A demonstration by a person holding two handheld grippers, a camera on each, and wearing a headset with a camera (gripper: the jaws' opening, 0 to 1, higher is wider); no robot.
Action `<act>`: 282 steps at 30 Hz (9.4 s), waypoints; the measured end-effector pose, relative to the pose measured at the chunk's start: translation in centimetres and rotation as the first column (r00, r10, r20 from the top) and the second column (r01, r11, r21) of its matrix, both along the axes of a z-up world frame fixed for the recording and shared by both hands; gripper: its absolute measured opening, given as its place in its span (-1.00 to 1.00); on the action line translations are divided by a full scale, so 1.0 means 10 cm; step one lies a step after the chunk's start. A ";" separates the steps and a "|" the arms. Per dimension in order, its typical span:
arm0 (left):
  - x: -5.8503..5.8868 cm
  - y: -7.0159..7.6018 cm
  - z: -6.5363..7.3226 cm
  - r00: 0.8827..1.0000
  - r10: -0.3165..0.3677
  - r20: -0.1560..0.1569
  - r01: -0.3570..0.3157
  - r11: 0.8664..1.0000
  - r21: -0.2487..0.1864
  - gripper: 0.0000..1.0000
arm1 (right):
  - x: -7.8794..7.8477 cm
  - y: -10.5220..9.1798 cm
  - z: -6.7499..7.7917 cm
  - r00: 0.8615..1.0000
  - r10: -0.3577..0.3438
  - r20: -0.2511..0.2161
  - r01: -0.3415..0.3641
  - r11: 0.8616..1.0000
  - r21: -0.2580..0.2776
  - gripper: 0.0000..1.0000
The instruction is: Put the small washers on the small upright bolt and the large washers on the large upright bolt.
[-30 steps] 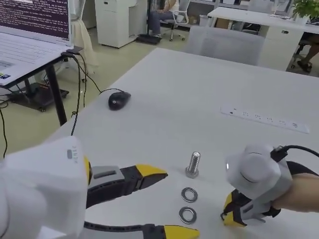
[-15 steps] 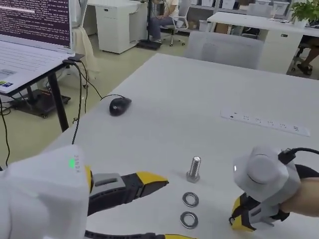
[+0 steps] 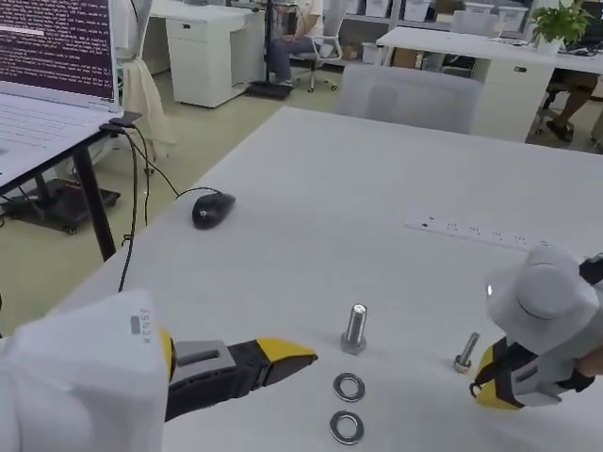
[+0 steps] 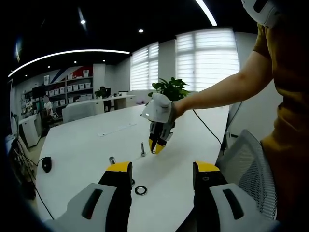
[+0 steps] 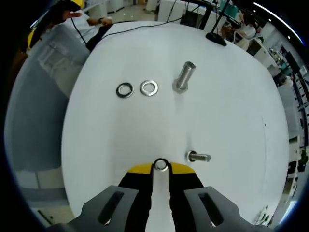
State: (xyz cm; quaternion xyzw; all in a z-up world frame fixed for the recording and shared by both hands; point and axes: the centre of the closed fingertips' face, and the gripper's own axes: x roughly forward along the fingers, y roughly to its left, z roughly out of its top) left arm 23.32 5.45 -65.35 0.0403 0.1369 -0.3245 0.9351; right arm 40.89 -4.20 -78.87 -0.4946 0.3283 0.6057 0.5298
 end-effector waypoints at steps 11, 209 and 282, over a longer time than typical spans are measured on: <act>0.03 0.02 -0.02 1.000 -0.003 -0.006 0.003 1.000 -0.004 -0.01 | 0.35 0.00 0.24 0.998 -0.039 0.055 0.038 0.999 0.026 -0.76; 0.01 0.24 0.00 0.996 0.088 0.015 -0.088 0.996 -0.001 0.00 | -0.07 1.29 0.44 0.979 0.200 0.050 -0.203 0.977 0.069 -0.56; -0.03 0.25 -0.02 0.991 0.129 0.023 -0.129 0.992 -0.001 -0.01 | -0.30 1.10 -0.16 0.975 0.213 -0.064 -0.211 0.977 0.030 -0.53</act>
